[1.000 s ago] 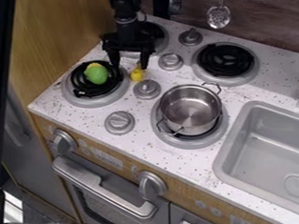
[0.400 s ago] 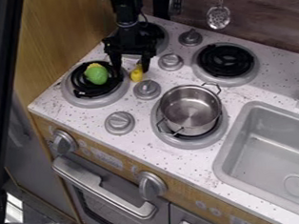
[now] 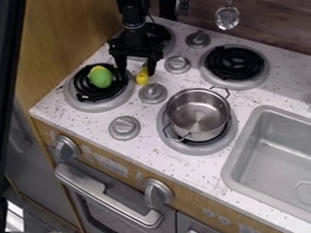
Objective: Take the yellow thing and put it above the sink
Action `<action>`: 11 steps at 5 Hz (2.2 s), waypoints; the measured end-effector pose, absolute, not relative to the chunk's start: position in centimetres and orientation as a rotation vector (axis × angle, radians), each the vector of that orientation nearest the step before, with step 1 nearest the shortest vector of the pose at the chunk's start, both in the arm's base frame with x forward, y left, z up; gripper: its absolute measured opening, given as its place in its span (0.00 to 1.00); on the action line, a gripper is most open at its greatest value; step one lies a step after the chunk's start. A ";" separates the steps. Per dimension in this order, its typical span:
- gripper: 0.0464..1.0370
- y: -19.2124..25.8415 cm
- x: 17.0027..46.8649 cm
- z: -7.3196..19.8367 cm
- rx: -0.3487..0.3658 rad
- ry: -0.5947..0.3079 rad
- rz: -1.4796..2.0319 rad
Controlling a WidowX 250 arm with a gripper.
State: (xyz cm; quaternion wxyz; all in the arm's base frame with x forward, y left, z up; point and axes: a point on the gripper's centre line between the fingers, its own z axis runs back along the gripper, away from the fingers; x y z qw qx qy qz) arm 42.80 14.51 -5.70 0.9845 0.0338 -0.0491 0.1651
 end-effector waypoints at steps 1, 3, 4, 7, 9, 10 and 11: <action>0.96 13.1 42.3 -6.2 0.071 -0.098 0.270; 0.96 10.9 42.5 -7.0 0.096 -0.080 0.216; 0.93 10.8 42.5 -7.1 0.085 -0.057 0.237; 0.34 11.0 42.5 -6.6 0.081 -0.144 0.269; 0.33 6.9 41.4 -3.0 0.011 -0.288 0.135; 0.33 3.3 42.5 -2.4 -0.013 -0.356 0.030; 0.33 0.1 43.6 -1.6 -0.035 -0.384 -0.069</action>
